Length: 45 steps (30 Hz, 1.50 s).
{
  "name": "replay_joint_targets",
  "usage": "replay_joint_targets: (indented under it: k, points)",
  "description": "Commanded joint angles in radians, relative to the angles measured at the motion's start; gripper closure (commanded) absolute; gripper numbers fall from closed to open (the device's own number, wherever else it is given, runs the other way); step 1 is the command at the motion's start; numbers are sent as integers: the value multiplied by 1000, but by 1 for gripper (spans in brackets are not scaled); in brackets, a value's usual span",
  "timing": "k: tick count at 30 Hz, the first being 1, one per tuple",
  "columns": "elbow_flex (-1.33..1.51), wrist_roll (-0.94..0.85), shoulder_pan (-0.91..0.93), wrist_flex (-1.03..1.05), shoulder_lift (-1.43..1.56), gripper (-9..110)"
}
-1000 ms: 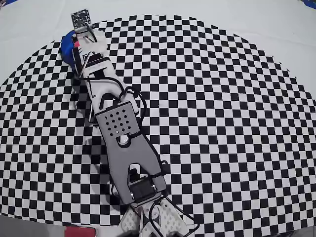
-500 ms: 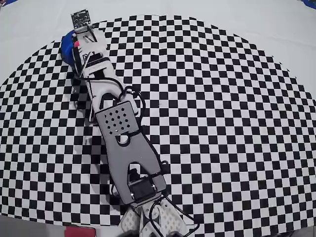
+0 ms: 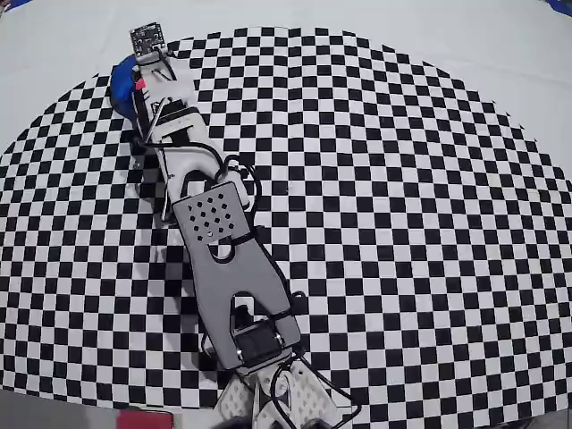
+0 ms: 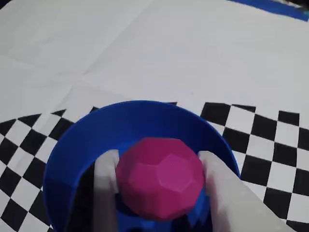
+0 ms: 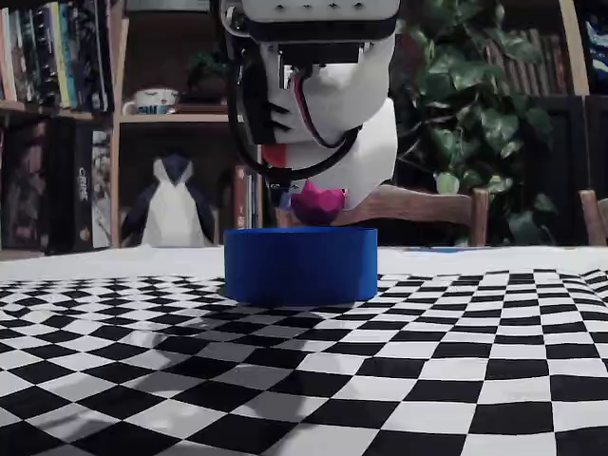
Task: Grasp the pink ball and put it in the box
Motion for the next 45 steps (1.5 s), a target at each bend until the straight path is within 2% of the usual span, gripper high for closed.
replay_joint_targets:
  k: [1, 45]
  points:
    - [-66, -3, -6, 3, 6, 101]
    - [-109, -2, -8, 9, -20, 101]
